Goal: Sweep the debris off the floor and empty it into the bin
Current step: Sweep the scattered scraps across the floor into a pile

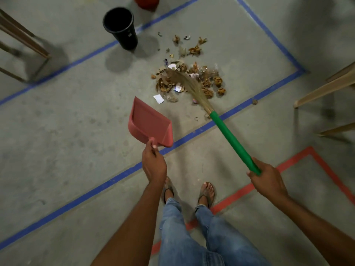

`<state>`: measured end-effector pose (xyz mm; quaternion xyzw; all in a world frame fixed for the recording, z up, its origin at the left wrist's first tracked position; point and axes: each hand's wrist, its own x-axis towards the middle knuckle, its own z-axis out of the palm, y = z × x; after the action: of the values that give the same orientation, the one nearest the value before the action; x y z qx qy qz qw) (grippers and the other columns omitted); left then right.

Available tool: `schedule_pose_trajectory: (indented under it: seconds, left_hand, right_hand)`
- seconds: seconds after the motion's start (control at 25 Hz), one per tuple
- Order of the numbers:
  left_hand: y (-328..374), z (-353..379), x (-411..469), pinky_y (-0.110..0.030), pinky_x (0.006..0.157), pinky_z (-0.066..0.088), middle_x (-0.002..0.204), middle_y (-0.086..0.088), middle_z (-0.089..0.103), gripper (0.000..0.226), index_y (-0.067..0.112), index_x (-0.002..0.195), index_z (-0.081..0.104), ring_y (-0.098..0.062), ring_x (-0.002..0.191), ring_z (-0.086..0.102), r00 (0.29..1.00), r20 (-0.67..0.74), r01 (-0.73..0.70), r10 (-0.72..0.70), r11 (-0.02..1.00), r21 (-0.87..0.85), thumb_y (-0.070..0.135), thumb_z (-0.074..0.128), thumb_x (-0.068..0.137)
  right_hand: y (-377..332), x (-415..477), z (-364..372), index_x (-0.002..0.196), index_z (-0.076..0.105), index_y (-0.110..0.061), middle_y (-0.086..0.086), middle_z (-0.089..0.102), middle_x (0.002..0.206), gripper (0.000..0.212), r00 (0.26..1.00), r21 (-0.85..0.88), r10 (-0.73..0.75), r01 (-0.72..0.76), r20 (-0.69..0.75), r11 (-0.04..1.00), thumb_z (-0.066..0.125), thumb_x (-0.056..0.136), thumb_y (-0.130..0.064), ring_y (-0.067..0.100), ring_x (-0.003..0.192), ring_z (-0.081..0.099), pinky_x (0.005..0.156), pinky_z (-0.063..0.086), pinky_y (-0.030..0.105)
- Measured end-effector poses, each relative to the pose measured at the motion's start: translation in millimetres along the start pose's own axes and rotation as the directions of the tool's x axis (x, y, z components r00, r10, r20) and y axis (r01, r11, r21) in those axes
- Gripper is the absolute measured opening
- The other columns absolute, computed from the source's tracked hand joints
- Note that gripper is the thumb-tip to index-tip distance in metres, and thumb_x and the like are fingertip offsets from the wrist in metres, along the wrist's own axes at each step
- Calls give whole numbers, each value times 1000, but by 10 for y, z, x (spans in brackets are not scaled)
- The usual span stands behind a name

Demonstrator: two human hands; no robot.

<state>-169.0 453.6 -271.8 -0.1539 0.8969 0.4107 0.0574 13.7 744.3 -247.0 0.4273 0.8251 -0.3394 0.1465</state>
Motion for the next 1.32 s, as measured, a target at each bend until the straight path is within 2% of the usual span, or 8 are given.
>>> schedule_pose_trajectory:
  seconds: [0.2, 0.36, 0.56, 0.68, 0.8, 1.0, 1.16, 1.32]
  left_hand:
    - [57, 99, -8, -28, 88, 41, 127, -7, 68, 37, 20, 142, 59, -25, 116, 63, 999, 48, 9, -11, 999, 31, 21, 45, 108]
    - [-10, 249, 31, -27, 88, 40, 127, -7, 68, 37, 19, 142, 59, -24, 117, 63, 993, 115, -4, -3, 998, 63, 20, 45, 108]
    - [-196, 269, 406, -27, 91, 39, 130, -8, 67, 37, 15, 142, 58, -26, 120, 62, 988, 156, 2, -19, 994, 108, 22, 43, 109]
    - [-379, 149, 778, -39, 93, 50, 121, -9, 71, 37, 21, 141, 59, -29, 111, 66, 991, 135, -8, -14, 987, 160, 27, 43, 108]
    - [-451, 22, 1120, -45, 94, 52, 115, -10, 71, 36, 23, 140, 59, -32, 107, 67, 991, 129, 18, -42, 983, 181, 28, 42, 108]
    - [-118, 103, 1375, -32, 89, 42, 122, -10, 70, 36, 16, 139, 60, -30, 112, 65, 989, 145, 0, -26, 984, 176, 17, 43, 107]
    - [68, 396, 1461, -44, 92, 54, 113, -6, 74, 34, 24, 136, 61, -28, 102, 70, 977, 215, 0, -19, 996, 88, 29, 44, 107]
    - [322, 702, 1415, -48, 92, 55, 113, -5, 74, 34, 26, 134, 62, -27, 101, 71, 960, 280, -23, 7, 998, 54, 32, 44, 106]
  right_hand:
    - [192, -544, 297, 98, 73, -13, 11, 69, 67, 19, 968, 232, 247, -249, 39, 940, 71, 79, -11, 30, 60, 64, 58, 54, 43]
    - [102, -384, 685, 74, 67, -6, 18, 67, 61, 10, 899, 210, 415, -436, 137, 875, 64, 72, -16, 38, 57, 67, 52, 57, 50]
    - [-589, 455, 1211, 86, 74, -4, 17, 74, 74, 29, 900, 82, 337, -371, 278, 925, 65, 66, -22, 38, 71, 73, 61, 62, 44]
    - [-1305, 755, 1126, 89, 73, -11, 13, 70, 68, 22, 950, 92, 221, -246, 222, 965, 60, 71, -17, 33, 55, 68, 49, 58, 37]
    - [-1655, 695, 938, 104, 71, -11, 12, 70, 72, 31, 979, 141, 155, -173, 130, 975, 61, 75, -16, 32, 59, 66, 54, 57, 42]
    - [-1370, 145, 578, 120, 70, -19, 8, 72, 79, 40, 983, 124, 157, -167, 90, 978, 71, 81, -18, 26, 66, 67, 65, 57, 39]
    - [-853, -226, 368, 121, 67, -24, 11, 75, 93, 39, 979, -12, 179, -179, 101, 984, 70, 83, -16, 32, 88, 70, 75, 57, 38]
    - [-455, -344, 140, 124, 69, -40, -6, 66, 75, 47, 947, 191, 317, -322, 54, 927, 76, 80, -25, 10, 60, 58, 62, 44, 23]
